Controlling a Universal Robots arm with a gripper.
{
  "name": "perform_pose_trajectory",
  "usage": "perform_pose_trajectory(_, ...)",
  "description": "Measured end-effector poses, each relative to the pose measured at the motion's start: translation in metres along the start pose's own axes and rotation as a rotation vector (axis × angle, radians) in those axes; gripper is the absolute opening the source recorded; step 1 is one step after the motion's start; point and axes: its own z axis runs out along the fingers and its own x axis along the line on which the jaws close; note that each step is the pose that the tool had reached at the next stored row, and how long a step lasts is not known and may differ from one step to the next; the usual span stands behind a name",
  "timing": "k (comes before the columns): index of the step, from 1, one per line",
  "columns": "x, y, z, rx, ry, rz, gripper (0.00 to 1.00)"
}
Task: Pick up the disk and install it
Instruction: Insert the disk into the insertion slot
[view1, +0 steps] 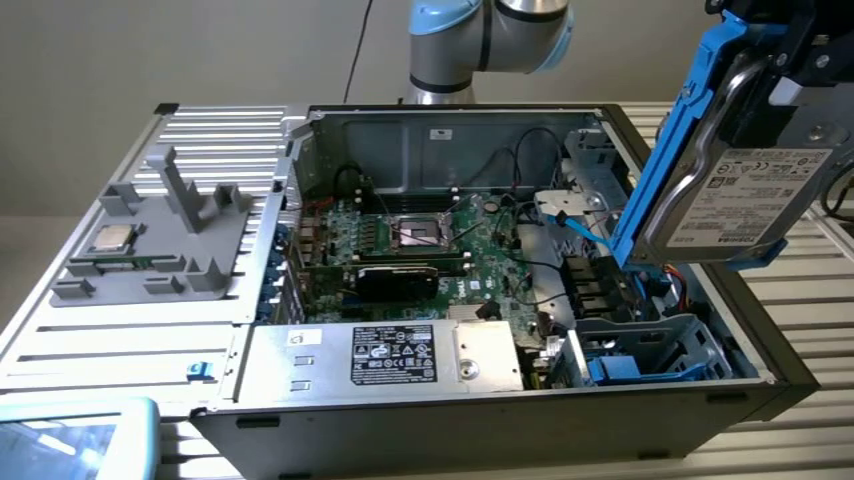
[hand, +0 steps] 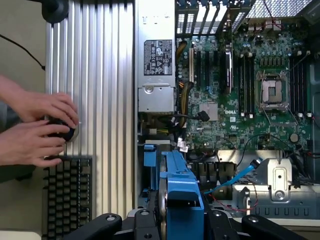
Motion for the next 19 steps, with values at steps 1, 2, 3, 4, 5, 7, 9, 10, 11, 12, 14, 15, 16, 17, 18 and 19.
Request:
perform_pose_trajectory(1,0.000,0.0000,0.0000,0.0000,0.0000,0.000,0.37)
perform_pose_trajectory(2,0.000,0.0000,0.0000,0.0000,0.0000,0.000,0.37)
perform_pose_trajectory(3,0.000,0.0000,0.0002,0.0000,0.0001,0.000,0.37)
perform_pose_trajectory(4,0.000,0.0000,0.0007,0.0000,-0.0002,0.000,0.37)
perform_pose_trajectory(5,0.000,0.0000,0.0013,0.0001,-0.0011,0.000,0.37)
perform_pose_trajectory(7,0.000,-0.0001,0.0033,-0.0001,-0.0057,0.001,0.37)
perform_pose_trajectory(9,0.000,-0.0002,0.0060,-0.0004,-0.0135,0.002,0.37)
perform_pose_trajectory(10,0.000,-0.0003,0.0073,-0.0005,-0.0179,0.003,0.37)
perform_pose_trajectory(11,0.000,-0.0005,0.0085,-0.0007,-0.0225,0.004,0.37)
perform_pose_trajectory(12,0.001,-0.0006,0.0096,-0.0008,-0.0275,0.005,0.37)
perform_pose_trajectory(14,0.002,-0.0013,0.0106,-0.0009,-0.0313,0.006,0.37)
perform_pose_trajectory(15,0.003,-0.0020,0.0109,-0.0009,-0.0323,0.006,0.37)
perform_pose_trajectory(16,0.003,-0.0025,0.0112,-0.0010,-0.0328,0.006,0.37)
perform_pose_trajectory(17,0.004,-0.0030,0.0116,-0.0010,-0.0331,0.007,0.37)
perform_pose_trajectory(18,0.005,-0.0035,0.0119,-0.0010,-0.0332,0.008,0.37)
perform_pose_trajectory(19,0.006,-0.0039,0.0122,-0.0011,-0.0336,0.009,0.37)
